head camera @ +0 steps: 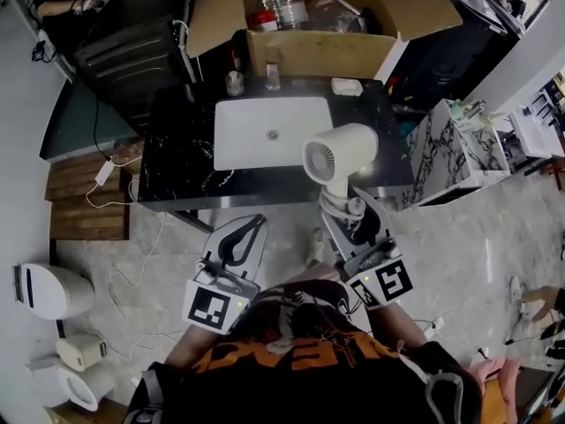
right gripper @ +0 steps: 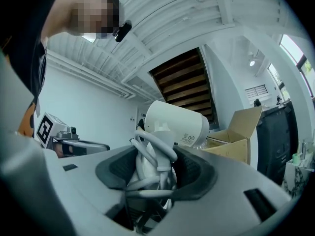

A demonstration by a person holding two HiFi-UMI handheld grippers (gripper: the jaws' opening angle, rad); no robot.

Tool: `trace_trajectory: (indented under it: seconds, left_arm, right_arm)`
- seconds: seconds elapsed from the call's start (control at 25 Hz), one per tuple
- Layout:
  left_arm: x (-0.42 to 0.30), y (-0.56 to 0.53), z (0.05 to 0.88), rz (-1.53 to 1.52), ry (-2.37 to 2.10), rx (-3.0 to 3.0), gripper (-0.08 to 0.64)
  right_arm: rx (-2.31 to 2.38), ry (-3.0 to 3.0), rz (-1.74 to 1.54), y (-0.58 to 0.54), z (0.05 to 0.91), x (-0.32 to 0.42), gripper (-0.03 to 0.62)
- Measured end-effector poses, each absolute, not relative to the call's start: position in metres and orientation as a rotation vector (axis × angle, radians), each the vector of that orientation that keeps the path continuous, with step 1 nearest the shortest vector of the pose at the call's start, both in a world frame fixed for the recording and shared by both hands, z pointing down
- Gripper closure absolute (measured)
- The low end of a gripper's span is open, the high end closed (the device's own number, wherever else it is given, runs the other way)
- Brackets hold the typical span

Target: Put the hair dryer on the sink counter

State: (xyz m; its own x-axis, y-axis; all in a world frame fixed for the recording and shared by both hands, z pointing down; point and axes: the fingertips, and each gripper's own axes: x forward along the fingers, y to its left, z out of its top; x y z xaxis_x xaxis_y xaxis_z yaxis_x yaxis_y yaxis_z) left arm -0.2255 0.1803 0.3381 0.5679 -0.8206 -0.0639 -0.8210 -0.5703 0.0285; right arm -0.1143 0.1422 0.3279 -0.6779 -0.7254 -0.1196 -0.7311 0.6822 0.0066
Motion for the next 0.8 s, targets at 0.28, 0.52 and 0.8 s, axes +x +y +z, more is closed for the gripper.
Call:
trace_trajectory:
  seconds: [0.28, 0.52, 0.8]
  left_arm:
    - [-0.156, 0.054, 0.324, 0.124, 1.535, -2.768, 0.528]
    - [-0.081, -0.044, 0.315, 0.074, 1.504, -2.775, 0.528]
    - [-0.023, -0.112, 0.327, -0.018, 1.481, -2.81, 0.528]
  right_arm:
    - [-1.141, 2.83, 0.091, 0.016, 0.323, -0.051, 0.357]
    - [-1.145, 2.799, 0.032, -0.08, 0.32, 0.011, 0.357]
    - [-1.152, 2.782, -0.021, -0.149, 0.338, 0.059, 0.356]
